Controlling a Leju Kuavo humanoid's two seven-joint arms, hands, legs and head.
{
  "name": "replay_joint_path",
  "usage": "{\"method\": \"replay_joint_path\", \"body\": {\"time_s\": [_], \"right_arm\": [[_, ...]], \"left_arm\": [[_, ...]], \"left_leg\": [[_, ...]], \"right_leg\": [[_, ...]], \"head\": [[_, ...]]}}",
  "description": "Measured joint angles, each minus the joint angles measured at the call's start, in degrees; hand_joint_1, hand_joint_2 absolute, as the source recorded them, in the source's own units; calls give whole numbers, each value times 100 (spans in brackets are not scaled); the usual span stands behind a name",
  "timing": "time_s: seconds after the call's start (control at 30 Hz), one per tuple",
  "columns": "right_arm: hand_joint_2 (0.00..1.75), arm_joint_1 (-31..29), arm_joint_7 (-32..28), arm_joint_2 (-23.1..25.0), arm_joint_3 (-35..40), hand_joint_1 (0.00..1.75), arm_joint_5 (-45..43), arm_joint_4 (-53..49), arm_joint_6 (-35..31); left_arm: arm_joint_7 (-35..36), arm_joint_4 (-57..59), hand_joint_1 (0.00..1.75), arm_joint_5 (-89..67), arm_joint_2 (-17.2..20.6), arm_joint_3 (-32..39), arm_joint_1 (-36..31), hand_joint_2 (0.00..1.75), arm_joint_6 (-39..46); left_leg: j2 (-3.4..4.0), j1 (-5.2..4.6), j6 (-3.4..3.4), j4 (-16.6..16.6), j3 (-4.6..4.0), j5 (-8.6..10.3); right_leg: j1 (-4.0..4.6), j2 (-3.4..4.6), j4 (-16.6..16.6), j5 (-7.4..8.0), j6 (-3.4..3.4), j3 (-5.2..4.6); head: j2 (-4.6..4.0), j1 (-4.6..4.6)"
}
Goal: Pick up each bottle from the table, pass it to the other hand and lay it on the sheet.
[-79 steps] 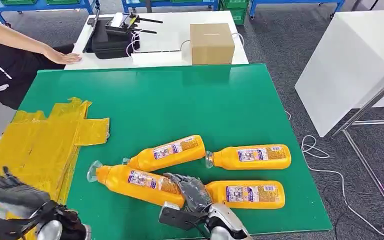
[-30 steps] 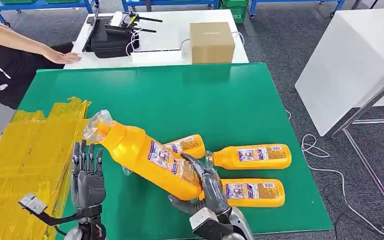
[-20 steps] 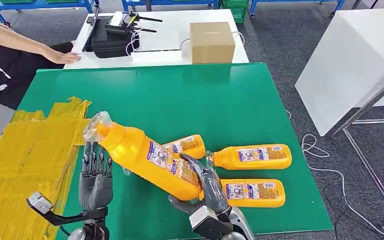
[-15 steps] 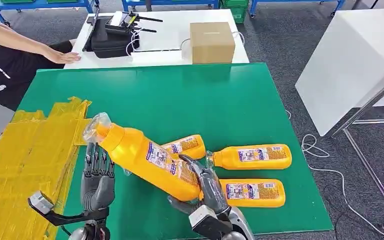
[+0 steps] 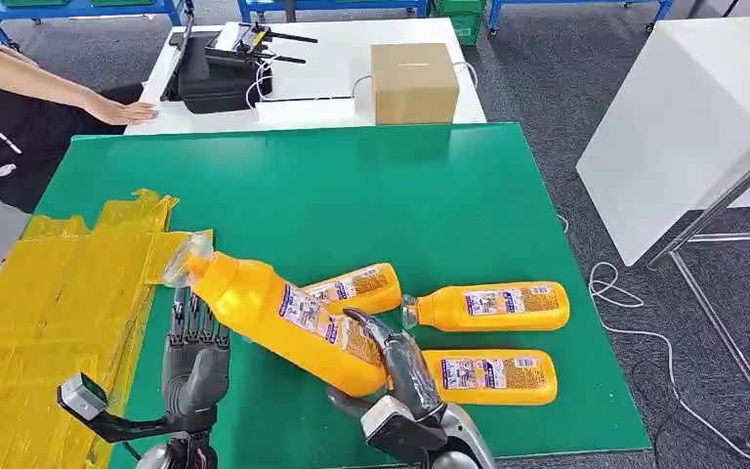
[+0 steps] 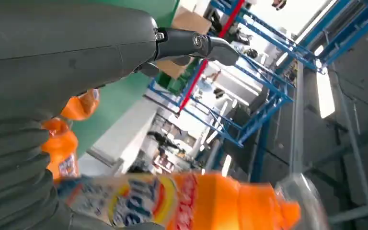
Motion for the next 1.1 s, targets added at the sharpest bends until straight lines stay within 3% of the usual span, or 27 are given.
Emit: {"method": "replay_joint_path", "body": {"time_s": [0.83,1.1], "right_arm": [[175,-446,380,66,269,175,378,983,381],[175,-939,503,170,716,175,634,1660,830]], "left_arm": [[28,155,0,133,37,-173,-92,175,-315],[-281,419,0,-775,214,-382,-254,175,-334]], "left_leg": [[0,0,0,0,0,0],[1,1,-1,0,2,4]], "right_leg": [[0,0,0,0,0,0],[2,1,2,0,0,0]], "head": [[0,0],[0,0]]}}
